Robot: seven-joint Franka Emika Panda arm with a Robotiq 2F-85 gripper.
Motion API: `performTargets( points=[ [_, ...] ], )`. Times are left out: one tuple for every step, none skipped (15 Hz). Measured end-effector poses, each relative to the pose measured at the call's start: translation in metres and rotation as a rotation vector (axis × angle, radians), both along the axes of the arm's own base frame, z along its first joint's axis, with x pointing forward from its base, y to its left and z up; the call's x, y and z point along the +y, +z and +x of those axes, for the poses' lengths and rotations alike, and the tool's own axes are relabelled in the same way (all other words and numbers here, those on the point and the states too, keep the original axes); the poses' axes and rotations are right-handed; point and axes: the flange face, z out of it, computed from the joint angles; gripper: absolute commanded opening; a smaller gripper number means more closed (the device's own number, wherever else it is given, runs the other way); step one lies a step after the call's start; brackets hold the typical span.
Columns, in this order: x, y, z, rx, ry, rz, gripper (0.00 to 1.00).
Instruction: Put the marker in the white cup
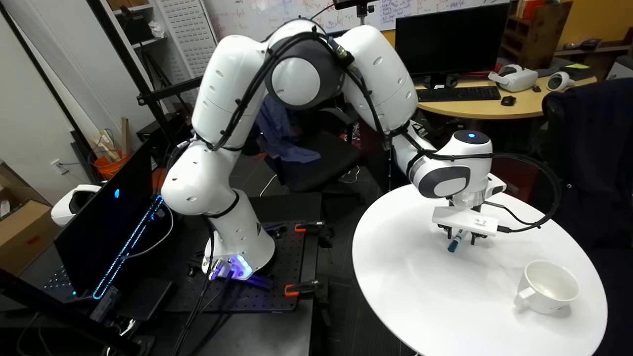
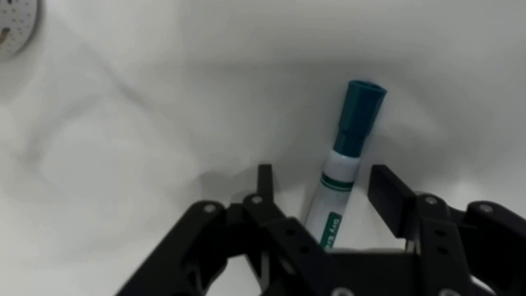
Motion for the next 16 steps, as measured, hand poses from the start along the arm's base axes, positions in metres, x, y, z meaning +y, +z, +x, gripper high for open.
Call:
performTargets(
  points=[
    [0.001, 0.001, 0.001, -0.001, 0.000, 0.000, 0.24],
    [0.001, 0.002, 0.002, -0.003, 0.001, 0.000, 0.15],
    [0.002, 0.003, 0.003, -0.005, -0.001, 0.000, 0.08],
    [0.003, 0.003, 0.003, -0.007, -0.006, 0.001, 0.01],
    [0.004, 0.003, 0.004, -0.007, -0.008, 0.001, 0.02],
    [0.004, 0.003, 0.004, -0.007, -0.009, 0.001, 0.05],
    [0.004, 0.003, 0.004, -0.007, -0.009, 0.001, 0.05],
    [0.004, 0.003, 0.004, -0.007, -0.008, 0.001, 0.05],
    [0.004, 0.003, 0.004, -0.007, -0.009, 0.001, 0.05],
    [0.004, 0.003, 0.004, -0.007, -0.010, 0.001, 0.05],
    [0.004, 0.003, 0.004, -0.008, -0.016, 0.001, 0.05],
    [0.005, 0.003, 0.004, -0.009, -0.026, 0.001, 0.05],
    [0.006, 0.004, 0.004, -0.011, -0.036, 0.000, 0.05],
    [0.007, 0.006, 0.004, -0.015, -0.045, -0.001, 0.05],
    [0.008, 0.009, 0.004, -0.019, -0.050, -0.001, 0.05],
    [0.008, 0.014, 0.004, -0.025, -0.059, -0.001, 0.05]
  ],
)
